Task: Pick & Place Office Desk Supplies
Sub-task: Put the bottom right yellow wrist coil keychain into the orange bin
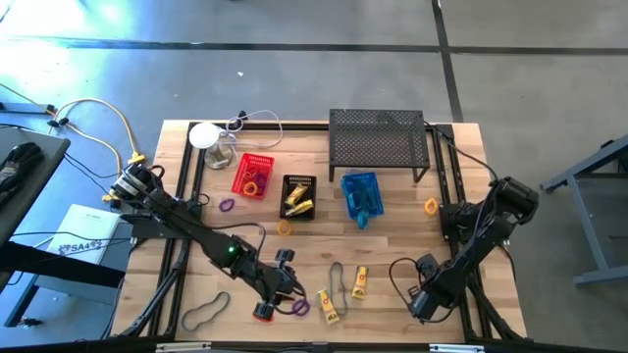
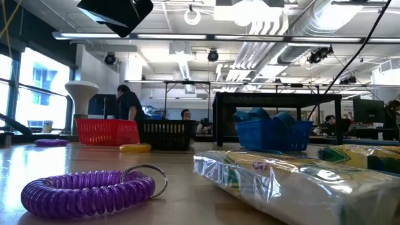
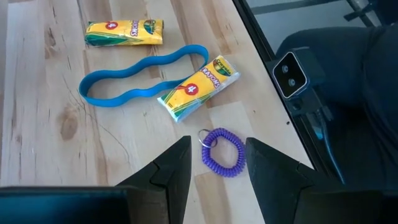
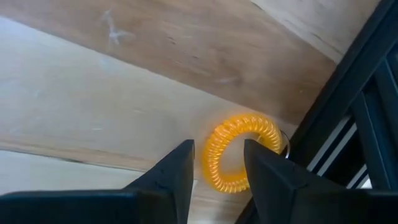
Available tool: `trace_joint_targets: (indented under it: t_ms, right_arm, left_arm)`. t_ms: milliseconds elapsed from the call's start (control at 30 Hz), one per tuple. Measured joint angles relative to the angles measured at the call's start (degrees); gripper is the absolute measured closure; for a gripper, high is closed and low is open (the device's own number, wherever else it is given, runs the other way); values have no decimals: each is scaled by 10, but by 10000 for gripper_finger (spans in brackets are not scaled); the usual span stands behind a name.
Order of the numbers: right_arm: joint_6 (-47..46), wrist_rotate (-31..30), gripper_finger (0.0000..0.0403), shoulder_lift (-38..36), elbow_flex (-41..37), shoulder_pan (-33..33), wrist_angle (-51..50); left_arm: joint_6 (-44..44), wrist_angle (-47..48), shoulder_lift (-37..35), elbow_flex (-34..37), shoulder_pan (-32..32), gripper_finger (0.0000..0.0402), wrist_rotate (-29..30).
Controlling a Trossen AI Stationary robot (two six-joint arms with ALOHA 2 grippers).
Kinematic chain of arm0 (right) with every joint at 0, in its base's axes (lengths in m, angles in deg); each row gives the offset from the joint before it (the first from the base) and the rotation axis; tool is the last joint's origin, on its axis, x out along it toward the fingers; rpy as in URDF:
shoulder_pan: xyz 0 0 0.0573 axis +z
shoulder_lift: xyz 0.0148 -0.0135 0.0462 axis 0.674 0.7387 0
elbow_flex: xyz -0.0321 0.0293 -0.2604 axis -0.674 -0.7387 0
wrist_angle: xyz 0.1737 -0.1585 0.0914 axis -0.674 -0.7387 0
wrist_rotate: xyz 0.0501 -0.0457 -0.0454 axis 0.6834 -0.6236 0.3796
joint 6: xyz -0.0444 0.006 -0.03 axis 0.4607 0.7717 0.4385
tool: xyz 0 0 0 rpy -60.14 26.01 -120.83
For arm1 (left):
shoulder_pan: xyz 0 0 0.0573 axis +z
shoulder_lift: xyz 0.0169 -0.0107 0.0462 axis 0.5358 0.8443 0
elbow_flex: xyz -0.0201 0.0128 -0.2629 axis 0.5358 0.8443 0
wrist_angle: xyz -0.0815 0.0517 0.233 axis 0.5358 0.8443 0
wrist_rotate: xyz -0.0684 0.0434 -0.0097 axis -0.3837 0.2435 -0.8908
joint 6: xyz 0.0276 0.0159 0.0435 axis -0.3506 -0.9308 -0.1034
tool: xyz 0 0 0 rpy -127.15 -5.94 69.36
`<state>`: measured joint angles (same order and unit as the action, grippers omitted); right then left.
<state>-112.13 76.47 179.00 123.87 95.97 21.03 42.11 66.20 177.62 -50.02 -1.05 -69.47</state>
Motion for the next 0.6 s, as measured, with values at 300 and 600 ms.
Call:
trace_joint_targets:
  t_ms: [300, 600]
  right_arm:
    - [26, -32, 322, 3, 0, 1, -2]
    - [33, -40, 392, 4, -1, 0, -17]
  left_arm:
    - [15, 0, 0, 0, -11, 254, 0]
    - [15, 0, 0, 0, -17, 254, 0]
